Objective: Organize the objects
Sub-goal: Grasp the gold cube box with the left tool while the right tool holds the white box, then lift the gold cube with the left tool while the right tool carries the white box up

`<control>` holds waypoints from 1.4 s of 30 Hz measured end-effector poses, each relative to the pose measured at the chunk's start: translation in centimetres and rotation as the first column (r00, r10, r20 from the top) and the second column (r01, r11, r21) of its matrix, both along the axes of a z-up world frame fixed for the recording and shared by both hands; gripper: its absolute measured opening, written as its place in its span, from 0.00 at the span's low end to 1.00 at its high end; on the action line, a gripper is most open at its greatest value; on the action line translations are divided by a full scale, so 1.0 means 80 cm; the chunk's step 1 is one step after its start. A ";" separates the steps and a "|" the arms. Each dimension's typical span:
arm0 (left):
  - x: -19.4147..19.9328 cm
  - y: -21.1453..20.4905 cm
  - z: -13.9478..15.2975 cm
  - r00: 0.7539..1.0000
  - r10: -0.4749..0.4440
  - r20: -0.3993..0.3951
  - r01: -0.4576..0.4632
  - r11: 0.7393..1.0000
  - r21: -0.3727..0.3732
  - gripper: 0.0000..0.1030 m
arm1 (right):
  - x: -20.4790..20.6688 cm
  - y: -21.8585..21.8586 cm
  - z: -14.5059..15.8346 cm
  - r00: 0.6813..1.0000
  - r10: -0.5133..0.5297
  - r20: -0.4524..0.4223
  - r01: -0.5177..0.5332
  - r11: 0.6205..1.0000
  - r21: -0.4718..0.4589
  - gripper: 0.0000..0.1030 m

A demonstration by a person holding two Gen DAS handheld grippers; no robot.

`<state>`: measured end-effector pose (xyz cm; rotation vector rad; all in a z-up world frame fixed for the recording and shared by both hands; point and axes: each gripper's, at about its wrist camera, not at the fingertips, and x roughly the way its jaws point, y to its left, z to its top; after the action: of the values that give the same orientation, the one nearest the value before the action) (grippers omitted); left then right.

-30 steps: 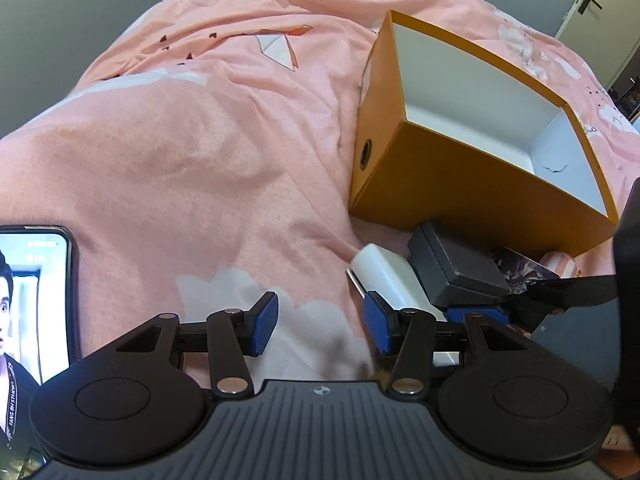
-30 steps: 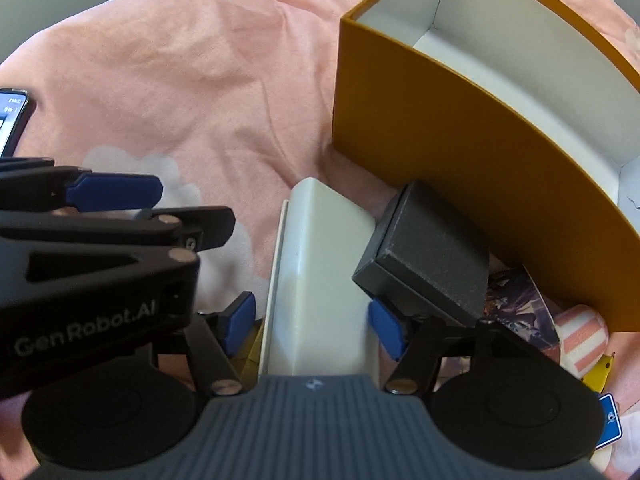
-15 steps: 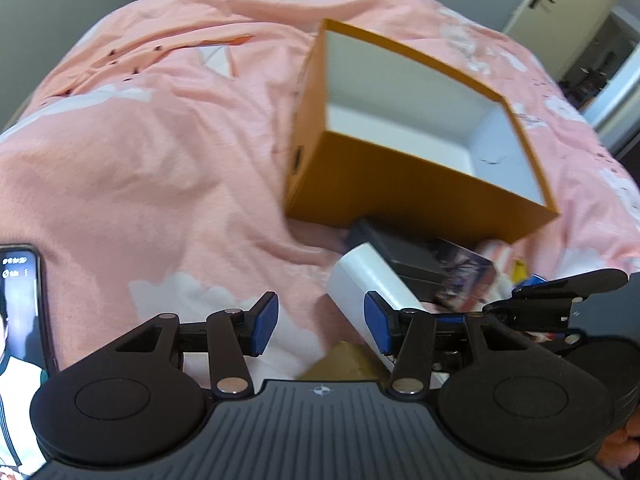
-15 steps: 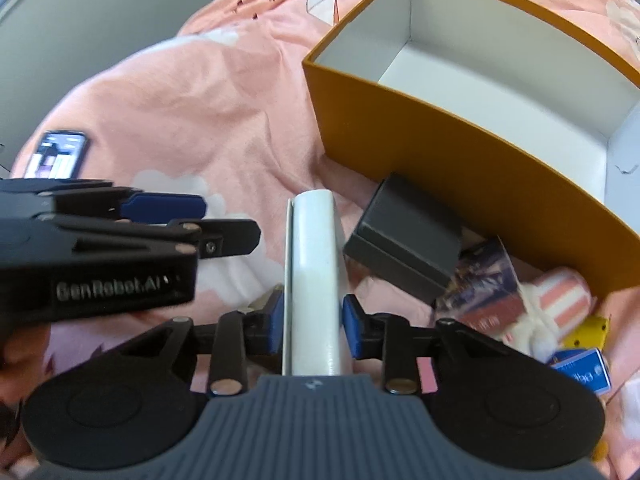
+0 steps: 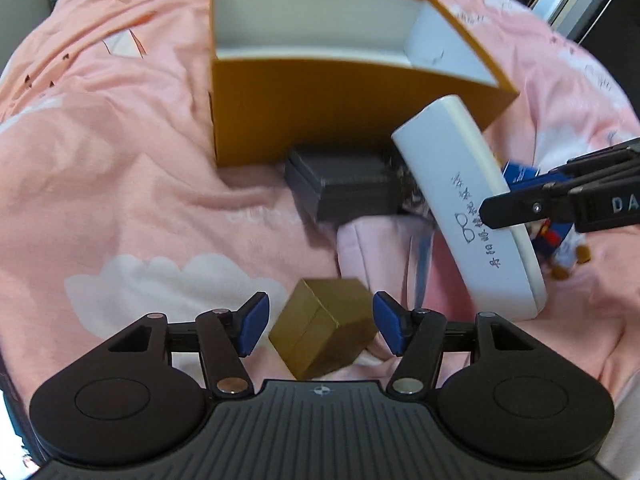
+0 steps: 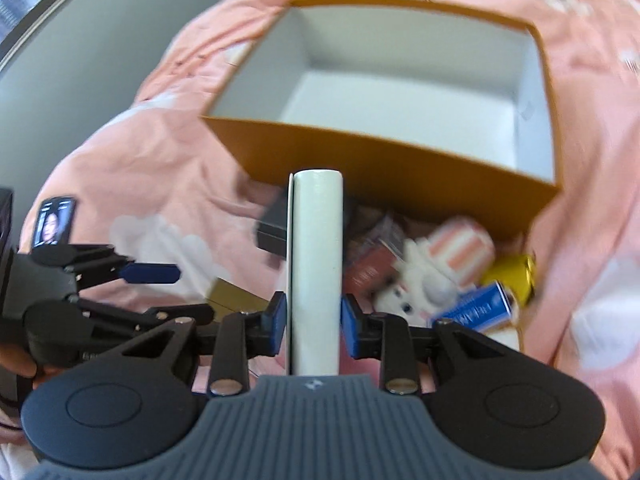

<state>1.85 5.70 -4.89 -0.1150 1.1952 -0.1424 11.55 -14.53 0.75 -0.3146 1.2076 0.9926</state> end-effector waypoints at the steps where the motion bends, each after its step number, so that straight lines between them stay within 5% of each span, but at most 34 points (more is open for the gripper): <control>1: 0.001 -0.004 -0.004 1.000 0.005 -0.012 -0.005 1.000 -0.001 0.69 | 0.002 -0.003 -0.005 1.000 -0.006 -0.020 0.006 1.000 0.004 0.30; 7: 0.007 -0.030 -0.018 0.998 0.046 -0.050 -0.045 0.999 0.024 0.74 | 0.002 -0.006 -0.019 0.997 -0.022 -0.075 0.023 1.000 0.019 0.30; 18: 0.021 -0.060 -0.052 0.997 0.029 -0.075 -0.011 0.975 0.220 0.79 | 0.004 -0.014 -0.030 0.997 -0.051 -0.055 0.051 0.999 0.005 0.34; 26: 0.014 -0.044 -0.044 0.998 0.050 -0.049 -0.039 0.980 0.193 0.73 | 0.012 -0.015 -0.045 0.995 -0.071 -0.072 0.073 0.997 0.013 0.28; 30: 0.007 -0.027 -0.031 0.996 0.076 -0.041 -0.069 0.986 0.154 0.72 | 0.018 -0.012 -0.058 0.990 -0.068 -0.125 0.070 0.997 0.009 0.35; 34: 0.001 -0.010 -0.017 0.990 0.138 -0.037 -0.136 0.989 0.058 0.72 | 0.015 -0.006 -0.069 0.994 -0.024 -0.104 0.022 0.999 -0.024 0.53; 42: 0.005 0.000 -0.005 0.990 0.138 -0.024 -0.139 0.990 -0.033 0.72 | 0.000 0.004 -0.079 0.981 0.135 -0.142 -0.140 0.990 -0.023 0.57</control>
<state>2.25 5.73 -5.29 -0.2293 1.2026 -0.0401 11.52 -14.21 -5.54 -0.3630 1.3451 1.1304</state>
